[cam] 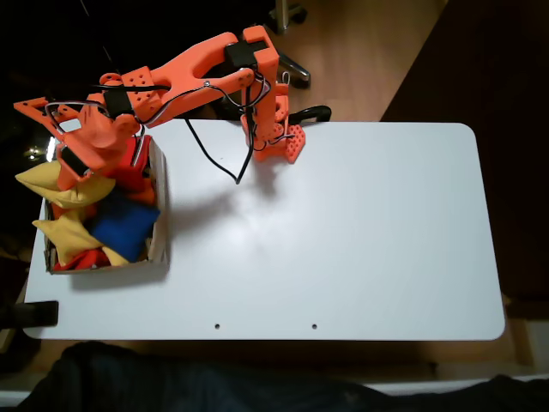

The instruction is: Grasp a bag and put it in the box.

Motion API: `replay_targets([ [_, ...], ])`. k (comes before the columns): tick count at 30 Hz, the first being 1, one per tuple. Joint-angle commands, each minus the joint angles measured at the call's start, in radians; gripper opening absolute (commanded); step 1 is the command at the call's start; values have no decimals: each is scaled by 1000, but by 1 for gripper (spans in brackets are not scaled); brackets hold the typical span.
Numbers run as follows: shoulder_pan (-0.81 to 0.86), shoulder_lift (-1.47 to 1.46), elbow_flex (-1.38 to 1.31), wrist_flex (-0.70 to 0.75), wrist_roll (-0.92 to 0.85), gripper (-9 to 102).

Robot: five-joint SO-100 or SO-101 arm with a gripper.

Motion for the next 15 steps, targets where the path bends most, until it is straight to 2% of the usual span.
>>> replay_targets([
  [1, -25, 98, -2, -25, -32, 4],
  [4, -28, 98, 6, -21, -74, 5],
  [15, -26, 98, 25, -25, -87, 25],
])
